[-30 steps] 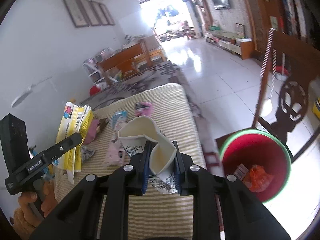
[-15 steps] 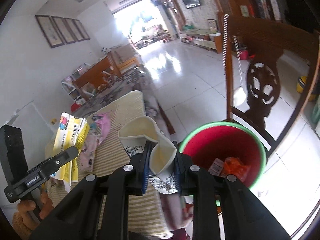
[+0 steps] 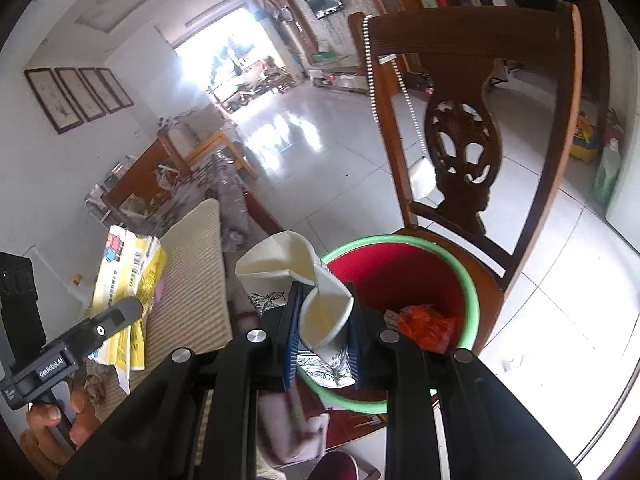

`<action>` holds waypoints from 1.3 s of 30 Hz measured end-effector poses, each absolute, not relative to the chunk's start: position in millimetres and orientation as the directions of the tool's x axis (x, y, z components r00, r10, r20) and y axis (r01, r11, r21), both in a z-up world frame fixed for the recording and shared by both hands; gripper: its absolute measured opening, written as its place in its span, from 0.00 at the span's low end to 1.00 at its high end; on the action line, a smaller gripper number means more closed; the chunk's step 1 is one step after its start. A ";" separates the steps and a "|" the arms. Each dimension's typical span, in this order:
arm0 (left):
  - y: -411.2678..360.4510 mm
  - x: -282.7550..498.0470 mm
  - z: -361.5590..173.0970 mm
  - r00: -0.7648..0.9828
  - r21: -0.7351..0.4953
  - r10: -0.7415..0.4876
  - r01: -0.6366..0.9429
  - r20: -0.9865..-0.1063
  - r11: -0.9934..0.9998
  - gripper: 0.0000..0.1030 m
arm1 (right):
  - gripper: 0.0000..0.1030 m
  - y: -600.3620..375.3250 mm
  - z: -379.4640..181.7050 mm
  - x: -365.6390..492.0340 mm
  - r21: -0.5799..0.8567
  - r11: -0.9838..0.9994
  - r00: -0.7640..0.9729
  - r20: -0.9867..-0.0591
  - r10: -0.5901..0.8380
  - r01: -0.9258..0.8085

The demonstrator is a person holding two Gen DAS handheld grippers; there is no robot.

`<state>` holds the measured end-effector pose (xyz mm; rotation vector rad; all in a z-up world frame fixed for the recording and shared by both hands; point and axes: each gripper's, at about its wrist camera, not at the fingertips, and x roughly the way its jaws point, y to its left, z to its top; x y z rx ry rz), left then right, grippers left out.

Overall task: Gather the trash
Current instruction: 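Open both tools over the red bin to drop the box and cup, then grasp the crumpled brown paper with the left tool while the right tool reaches the pink wrapper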

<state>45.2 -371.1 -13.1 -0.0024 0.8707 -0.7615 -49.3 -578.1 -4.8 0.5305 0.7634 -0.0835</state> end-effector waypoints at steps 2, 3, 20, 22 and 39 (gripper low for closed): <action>-379.5 50.1 -17.6 0.383 -0.306 -0.608 0.608 -0.695 0.733 0.40 | 0.19 -583.6 -6.3 -48.0 0.423 0.864 0.725 -0.680 0.104 0.273; -385.7 52.5 -19.7 0.372 -0.308 -0.610 0.614 -0.699 0.727 0.40 | 0.19 -587.2 -7.6 -47.7 0.422 0.862 0.725 -0.682 0.098 0.281; -366.0 54.5 -21.5 0.434 -0.333 -0.598 0.544 -0.673 0.770 0.74 | 0.63 -588.3 -14.3 -35.6 0.454 0.839 0.728 -0.677 0.106 0.300; -351.6 51.3 -21.2 0.460 -0.336 -0.581 0.509 -0.672 0.792 0.74 | 0.63 -575.9 -12.0 -33.4 0.443 0.852 0.716 -0.687 0.123 0.279; -87.2 6.1 -19.1 0.674 -0.174 -0.166 0.055 -0.720 0.983 0.74 | 0.66 -384.6 29.1 -7.1 0.531 0.841 0.619 -0.626 0.474 -0.106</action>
